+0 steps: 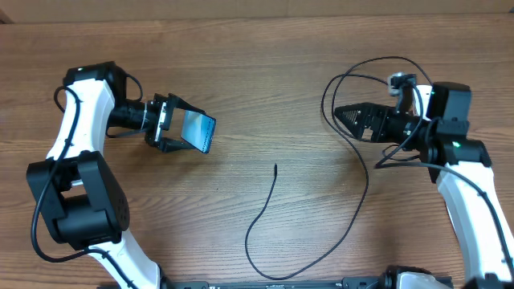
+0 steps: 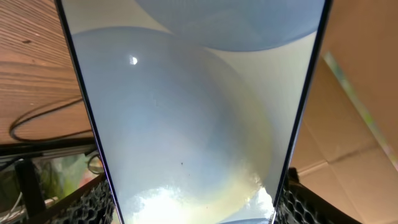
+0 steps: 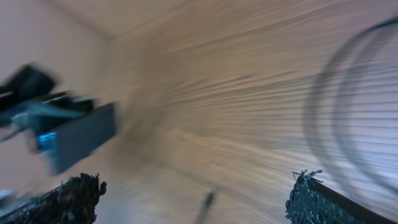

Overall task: Plug charger to phone and switch on socket
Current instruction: 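Move the right gripper toward the cable and the phone's bottom port, then close the right gripper on the phone's edge beside the left gripper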

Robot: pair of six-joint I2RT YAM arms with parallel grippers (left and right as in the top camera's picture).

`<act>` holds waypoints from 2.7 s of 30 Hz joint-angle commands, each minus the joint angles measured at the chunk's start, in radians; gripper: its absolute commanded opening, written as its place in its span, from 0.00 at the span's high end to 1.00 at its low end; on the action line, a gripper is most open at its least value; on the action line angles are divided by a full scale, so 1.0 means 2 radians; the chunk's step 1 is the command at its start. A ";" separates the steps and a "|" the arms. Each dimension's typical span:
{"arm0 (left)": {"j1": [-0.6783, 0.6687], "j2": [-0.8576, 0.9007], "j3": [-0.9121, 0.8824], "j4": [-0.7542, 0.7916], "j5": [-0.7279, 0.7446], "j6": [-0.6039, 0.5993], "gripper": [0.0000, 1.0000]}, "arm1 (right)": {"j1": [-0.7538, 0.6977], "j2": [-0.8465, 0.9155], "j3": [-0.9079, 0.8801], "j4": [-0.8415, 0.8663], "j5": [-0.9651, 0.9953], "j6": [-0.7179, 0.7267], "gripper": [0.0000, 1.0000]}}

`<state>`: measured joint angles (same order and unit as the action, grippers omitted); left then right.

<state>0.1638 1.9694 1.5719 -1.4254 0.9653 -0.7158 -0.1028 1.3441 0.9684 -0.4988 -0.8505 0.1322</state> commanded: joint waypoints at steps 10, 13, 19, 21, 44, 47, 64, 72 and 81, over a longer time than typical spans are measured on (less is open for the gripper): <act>-0.057 -0.019 0.011 0.065 -0.071 -0.158 0.96 | 0.002 0.029 0.012 0.028 -0.201 0.059 0.00; -0.072 -0.019 0.011 0.080 -0.071 -0.186 0.96 | 0.002 0.029 0.010 0.018 -0.148 0.120 0.00; -0.107 -0.019 0.011 0.105 -0.093 -0.239 0.96 | 0.028 0.030 0.006 0.004 -0.053 0.199 0.00; -0.119 -0.019 0.011 0.113 -0.108 -0.255 0.96 | 0.052 0.030 0.006 0.006 -0.023 0.211 0.00; -0.184 -0.019 0.011 0.139 -0.117 -0.362 0.96 | 0.233 0.061 0.006 0.070 0.150 0.291 0.00; -0.192 -0.019 0.011 0.147 -0.117 -0.362 0.96 | 0.239 0.079 0.006 0.076 0.148 0.293 0.00; -0.210 -0.019 0.011 0.166 -0.120 -0.367 0.96 | 0.265 0.098 0.006 0.092 0.136 0.287 0.00; -0.228 -0.019 0.011 0.180 -0.116 -0.383 0.96 | 0.274 0.103 0.006 0.092 0.146 0.287 0.00; -0.239 -0.019 0.011 0.191 -0.113 -0.389 0.96 | 0.280 0.103 0.006 0.090 0.164 0.287 0.01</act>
<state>-0.3023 1.9694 1.5719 -1.0500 0.7170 -1.4681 0.4435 1.5448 0.9684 -0.3225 -0.5552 0.7124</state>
